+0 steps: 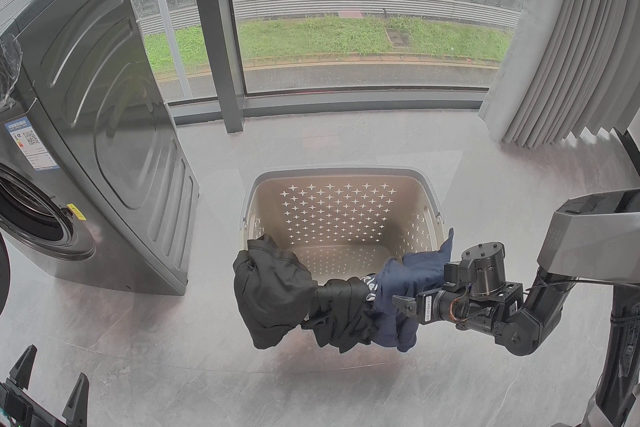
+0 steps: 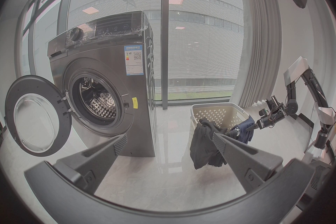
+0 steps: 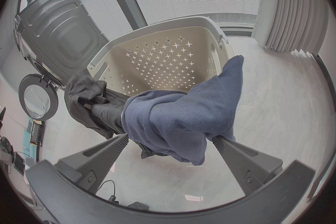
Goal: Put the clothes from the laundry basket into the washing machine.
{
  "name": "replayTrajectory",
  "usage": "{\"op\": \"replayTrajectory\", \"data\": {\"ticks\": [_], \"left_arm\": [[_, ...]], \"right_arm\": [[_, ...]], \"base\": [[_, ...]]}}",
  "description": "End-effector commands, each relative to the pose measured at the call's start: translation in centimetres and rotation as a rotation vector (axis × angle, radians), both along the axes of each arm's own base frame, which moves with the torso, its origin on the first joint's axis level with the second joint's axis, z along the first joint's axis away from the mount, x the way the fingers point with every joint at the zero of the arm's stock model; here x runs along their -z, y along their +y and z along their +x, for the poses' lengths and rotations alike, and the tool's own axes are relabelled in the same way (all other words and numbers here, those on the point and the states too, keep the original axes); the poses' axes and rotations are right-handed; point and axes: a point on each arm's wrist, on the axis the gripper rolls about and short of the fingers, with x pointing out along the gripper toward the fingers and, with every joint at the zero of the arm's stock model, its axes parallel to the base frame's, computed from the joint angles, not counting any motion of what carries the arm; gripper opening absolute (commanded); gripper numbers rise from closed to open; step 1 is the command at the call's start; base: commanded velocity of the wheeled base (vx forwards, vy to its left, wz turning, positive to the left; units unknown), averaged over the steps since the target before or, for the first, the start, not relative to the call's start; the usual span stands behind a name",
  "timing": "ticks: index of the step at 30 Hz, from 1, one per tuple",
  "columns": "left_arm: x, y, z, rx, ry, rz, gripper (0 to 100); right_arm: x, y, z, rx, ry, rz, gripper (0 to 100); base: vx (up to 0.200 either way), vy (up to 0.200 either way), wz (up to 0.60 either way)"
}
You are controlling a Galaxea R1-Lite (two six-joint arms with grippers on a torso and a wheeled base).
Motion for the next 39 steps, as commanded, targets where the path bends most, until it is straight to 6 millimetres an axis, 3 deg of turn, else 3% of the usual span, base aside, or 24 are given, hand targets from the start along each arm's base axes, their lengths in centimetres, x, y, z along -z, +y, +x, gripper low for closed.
{"op": "replayTrajectory", "data": {"ticks": [1, 12, 13, 26, 35, 36, 39], "left_arm": [[0.5, 0.0, 0.0, 0.0, 0.0, 0.0, 100], [0.5, 0.0, 0.0, 0.0, -0.002, 0.0, 100], [0.5, 0.0, 0.0, 0.0, -0.002, 0.0, 100], [0.5, 0.0, 0.0, 0.0, 0.0, 0.0, 100], [0.5, 0.0, 0.0, 0.0, -0.002, 0.0, 100], [0.5, 0.0, 0.0, 0.0, -0.002, 0.0, 100], [0.5, 0.0, 0.0, 0.0, 0.0, 0.0, 100]], "right_arm": [[0.0, 0.1, 0.4, 0.003, -0.009, 0.005, 100], [0.0, 0.5, 1.0, 0.032, -0.031, 0.022, 100], [0.0, 0.5, 1.0, 0.032, -0.03, 0.025, 0], [-0.2, 1.8, -0.8, 0.013, 0.005, 0.077, 0], [-0.4, 0.9, -2.1, 0.042, 0.004, 0.049, 0], [-0.4, 0.9, -2.1, 0.041, -0.001, 0.049, 100], [-0.7, 1.0, -2.0, 0.039, -0.023, 0.063, 100]], "base": [[0.0, 0.0, 0.0], [0.0, 0.0, 0.0], [0.0, 0.0, 0.0], [0.0, 0.0, 0.0], [0.0, 0.0, 0.0], [0.0, 0.0, 0.0], [0.0, 0.0, 0.0]]}}
